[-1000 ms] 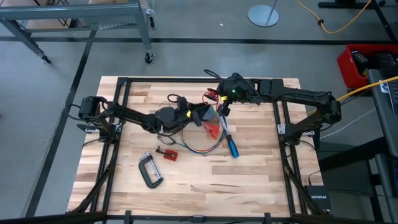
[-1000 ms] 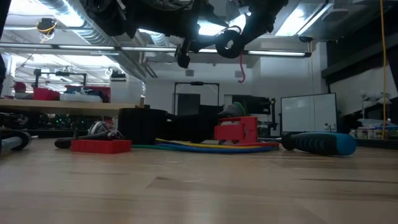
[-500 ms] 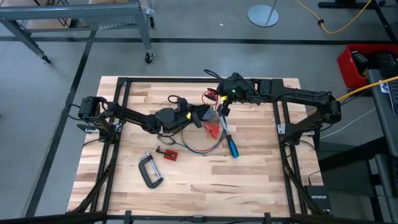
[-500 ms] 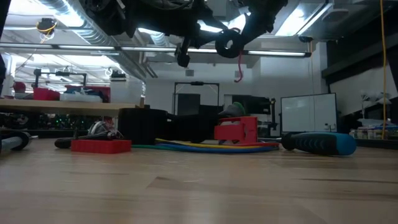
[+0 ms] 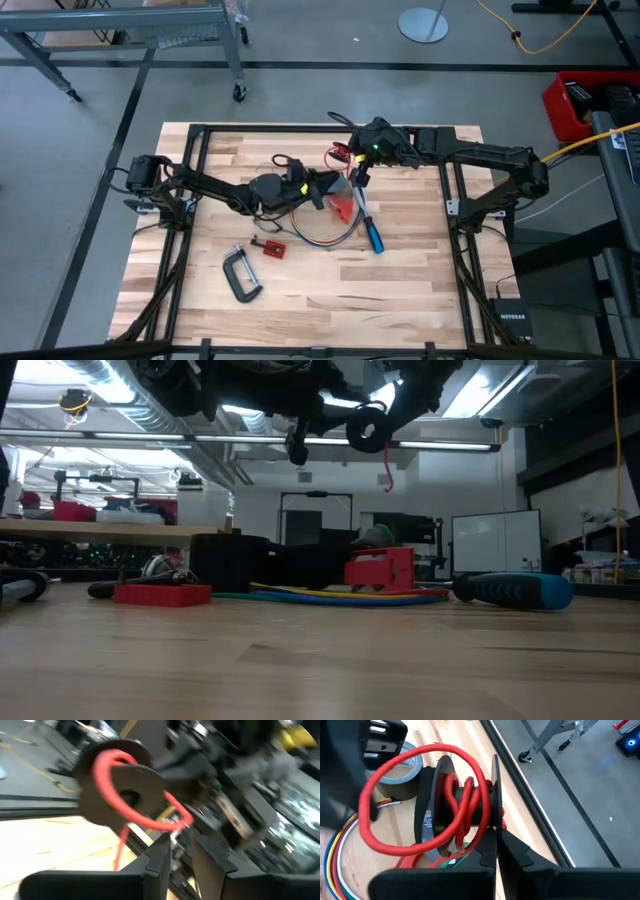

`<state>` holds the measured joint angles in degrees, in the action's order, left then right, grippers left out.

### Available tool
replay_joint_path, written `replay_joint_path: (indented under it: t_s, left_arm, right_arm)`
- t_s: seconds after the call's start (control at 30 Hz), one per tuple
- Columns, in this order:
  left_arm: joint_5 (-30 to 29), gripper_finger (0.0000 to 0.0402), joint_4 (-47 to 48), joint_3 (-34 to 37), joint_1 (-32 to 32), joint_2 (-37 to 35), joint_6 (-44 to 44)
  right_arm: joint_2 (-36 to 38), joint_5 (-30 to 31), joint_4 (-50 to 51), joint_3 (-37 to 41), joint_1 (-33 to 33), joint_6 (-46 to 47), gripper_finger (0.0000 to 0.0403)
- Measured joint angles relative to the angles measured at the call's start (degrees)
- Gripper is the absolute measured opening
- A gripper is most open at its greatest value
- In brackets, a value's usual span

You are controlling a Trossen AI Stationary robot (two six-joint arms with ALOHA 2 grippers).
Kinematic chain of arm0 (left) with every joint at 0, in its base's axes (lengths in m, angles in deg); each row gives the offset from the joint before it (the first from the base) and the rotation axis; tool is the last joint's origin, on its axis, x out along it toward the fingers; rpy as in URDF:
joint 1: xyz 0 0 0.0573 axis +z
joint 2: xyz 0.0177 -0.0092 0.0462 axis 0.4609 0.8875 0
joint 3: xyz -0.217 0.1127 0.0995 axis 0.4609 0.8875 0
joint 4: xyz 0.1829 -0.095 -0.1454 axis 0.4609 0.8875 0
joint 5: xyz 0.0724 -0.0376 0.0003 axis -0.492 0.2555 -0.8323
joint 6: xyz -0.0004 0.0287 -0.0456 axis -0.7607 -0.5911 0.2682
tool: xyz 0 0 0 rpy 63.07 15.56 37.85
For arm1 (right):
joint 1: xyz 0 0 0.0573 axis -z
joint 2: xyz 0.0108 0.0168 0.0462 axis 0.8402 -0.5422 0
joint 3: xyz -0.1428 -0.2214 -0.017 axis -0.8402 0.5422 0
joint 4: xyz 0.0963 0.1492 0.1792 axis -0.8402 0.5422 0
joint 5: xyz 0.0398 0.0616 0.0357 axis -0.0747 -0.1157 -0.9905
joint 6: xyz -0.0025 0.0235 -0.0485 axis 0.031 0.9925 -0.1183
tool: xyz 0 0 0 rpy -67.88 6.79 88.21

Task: Coil cords
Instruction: Coil the red wire cable onto the black spool

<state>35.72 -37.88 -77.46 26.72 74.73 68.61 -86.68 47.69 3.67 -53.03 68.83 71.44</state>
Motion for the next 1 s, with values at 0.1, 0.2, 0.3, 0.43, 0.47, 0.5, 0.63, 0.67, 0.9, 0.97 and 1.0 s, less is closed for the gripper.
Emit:
replay_joint_path:
  t_s: [0.1, 0.2, 0.3, 0.43, 0.47, 0.5, 0.63, 0.67, 0.9, 0.97, 1.0]
  left_arm:
    - [5.55, 0.0082, -0.14, -0.02, -0.04, 0.00, 0.00]
    - [7.47, 0.0096, -0.14, -0.02, -0.08, 0.00, 0.84]
    - [9.26, 0.0109, 0.28, -0.04, -0.03, 0.00, 1.10]
    - [10.80, 0.0125, 0.29, -0.04, -0.05, 0.00, 1.29]
    - [10.88, 0.0128, 0.31, -0.04, -0.08, 0.01, 1.30]
    - [10.95, 0.0131, 0.31, -0.04, -0.07, 0.01, 1.31]
    - [10.80, 0.0140, 0.31, -0.04, 0.76, 0.00, 2.98]
    - [10.79, 0.0141, 0.31, -0.04, 1.07, 0.02, 3.78]
    - [10.54, 0.0138, 0.31, -0.04, 3.36, 0.02, 6.53]
    - [10.53, 0.0137, 0.28, -0.04, 3.93, 0.02, 7.27]
    - [10.53, 0.0137, 0.28, -0.04, 4.24, 0.01, 7.60]
  right_arm:
    - [0.00, 0.00, 0.00, 0.00, 0.00, 0.00, 0.0006]
    - [0.00, 0.00, 0.00, 0.00, 0.00, 0.00, 0.0006]
    - [0.00, 0.00, 0.01, 0.00, -0.02, 0.00, 0.0006]
    - [0.00, 0.00, 0.02, 0.00, -0.02, 0.00, 0.0006]
    - [0.00, 0.00, 0.02, 0.00, -0.02, 0.00, 0.0006]
    - [0.00, 0.00, 0.02, 0.00, -0.02, 0.00, 0.0006]
    - [0.00, 0.74, 0.03, 0.00, -0.02, -0.95, 0.0006]
    - [0.00, 1.45, 0.07, 0.00, -0.06, -1.37, 0.0006]
    - [0.00, 5.60, 0.42, 0.00, -0.07, -1.79, 0.0006]
    - [0.00, 5.62, 0.42, 0.00, -0.07, -2.00, 0.0006]
    - [0.00, 5.62, 0.42, 0.00, -0.07, -2.29, 0.0006]
